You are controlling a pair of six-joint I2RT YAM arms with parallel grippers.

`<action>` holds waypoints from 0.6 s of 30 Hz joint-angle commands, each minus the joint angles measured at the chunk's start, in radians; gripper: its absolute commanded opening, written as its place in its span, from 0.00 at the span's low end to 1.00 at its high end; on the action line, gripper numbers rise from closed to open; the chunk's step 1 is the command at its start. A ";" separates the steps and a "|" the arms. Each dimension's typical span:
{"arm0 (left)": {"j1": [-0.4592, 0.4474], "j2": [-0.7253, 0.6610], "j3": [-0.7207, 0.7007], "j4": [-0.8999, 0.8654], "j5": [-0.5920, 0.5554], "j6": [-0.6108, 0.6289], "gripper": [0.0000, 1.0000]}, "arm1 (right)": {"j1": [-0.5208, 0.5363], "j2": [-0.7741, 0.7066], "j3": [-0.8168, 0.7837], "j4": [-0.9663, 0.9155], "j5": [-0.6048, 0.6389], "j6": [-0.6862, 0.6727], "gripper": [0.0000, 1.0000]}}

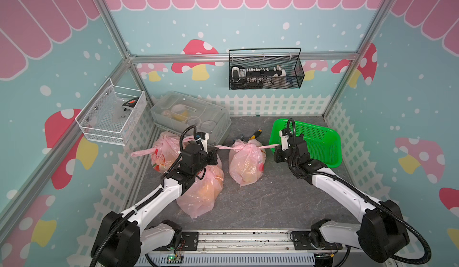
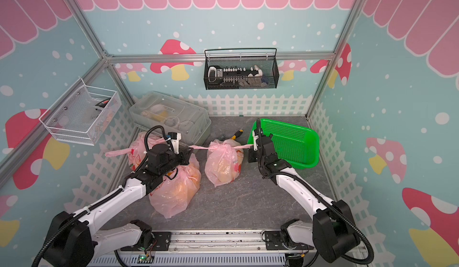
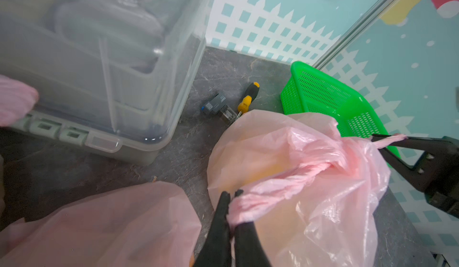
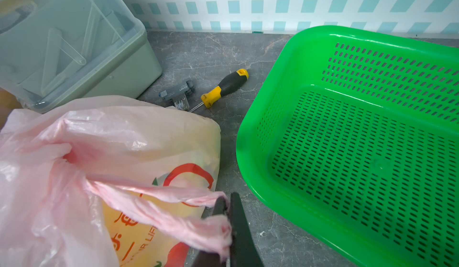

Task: Place the banana into a plastic bag & tie a knot
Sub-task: Tie the plastic bag at the center of the board, then place the plastic bag at the center of the board.

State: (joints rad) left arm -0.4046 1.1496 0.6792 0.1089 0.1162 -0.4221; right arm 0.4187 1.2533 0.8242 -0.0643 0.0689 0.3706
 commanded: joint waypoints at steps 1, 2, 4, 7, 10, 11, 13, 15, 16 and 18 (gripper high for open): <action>0.001 -0.019 -0.013 0.010 -0.024 0.017 0.00 | -0.020 -0.031 -0.056 -0.028 0.011 -0.021 0.00; 0.000 -0.012 -0.019 0.003 -0.010 0.012 0.00 | -0.020 -0.033 -0.073 -0.028 -0.009 -0.022 0.00; 0.000 0.002 -0.031 -0.013 0.002 0.009 0.02 | -0.020 -0.044 -0.114 -0.018 -0.051 -0.015 0.03; -0.028 -0.005 -0.023 -0.082 -0.015 -0.004 0.19 | -0.020 -0.094 -0.163 -0.014 -0.092 -0.011 0.32; -0.028 -0.066 -0.008 -0.166 -0.075 -0.026 0.43 | -0.020 -0.183 -0.169 -0.080 -0.083 -0.017 0.56; -0.028 -0.092 -0.006 -0.188 -0.092 -0.029 0.49 | -0.020 -0.213 -0.168 -0.105 -0.071 -0.022 0.60; -0.029 -0.153 0.001 -0.246 -0.149 -0.044 0.59 | -0.021 -0.281 -0.167 -0.164 -0.040 -0.038 0.67; -0.026 -0.213 0.006 -0.299 -0.209 -0.055 0.66 | -0.024 -0.337 -0.165 -0.213 -0.009 -0.054 0.70; -0.026 -0.243 0.008 -0.326 -0.249 -0.062 0.70 | -0.024 -0.367 -0.166 -0.240 0.021 -0.059 0.71; -0.025 -0.295 0.003 -0.365 -0.327 -0.071 0.79 | -0.027 -0.408 -0.170 -0.273 0.086 -0.063 0.73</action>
State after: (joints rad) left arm -0.4316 0.9287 0.6682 -0.1345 -0.0399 -0.4618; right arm 0.4000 0.8974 0.6537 -0.2268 0.0448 0.3344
